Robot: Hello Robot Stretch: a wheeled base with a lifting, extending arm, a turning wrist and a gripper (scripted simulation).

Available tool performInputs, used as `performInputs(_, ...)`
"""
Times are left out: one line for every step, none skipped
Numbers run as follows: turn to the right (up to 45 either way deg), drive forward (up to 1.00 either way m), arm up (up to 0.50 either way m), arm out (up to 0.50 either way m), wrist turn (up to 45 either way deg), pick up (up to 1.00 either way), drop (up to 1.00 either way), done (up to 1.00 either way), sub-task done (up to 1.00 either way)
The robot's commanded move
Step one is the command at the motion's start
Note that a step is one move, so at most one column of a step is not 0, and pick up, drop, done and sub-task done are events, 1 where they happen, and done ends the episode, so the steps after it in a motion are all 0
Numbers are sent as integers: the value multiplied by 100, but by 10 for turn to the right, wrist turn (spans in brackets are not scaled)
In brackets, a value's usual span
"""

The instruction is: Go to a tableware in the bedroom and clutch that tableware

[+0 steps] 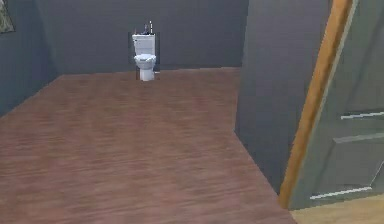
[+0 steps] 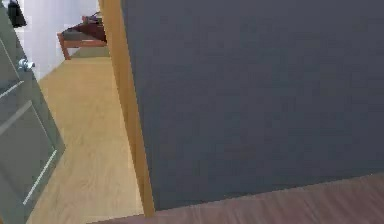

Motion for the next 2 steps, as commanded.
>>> performInputs(0, 100, 0, 0, 0, 0, 0, 0, 0)
performInputs(0, 100, 0, 0, 0, 0, 0, 0, 0)
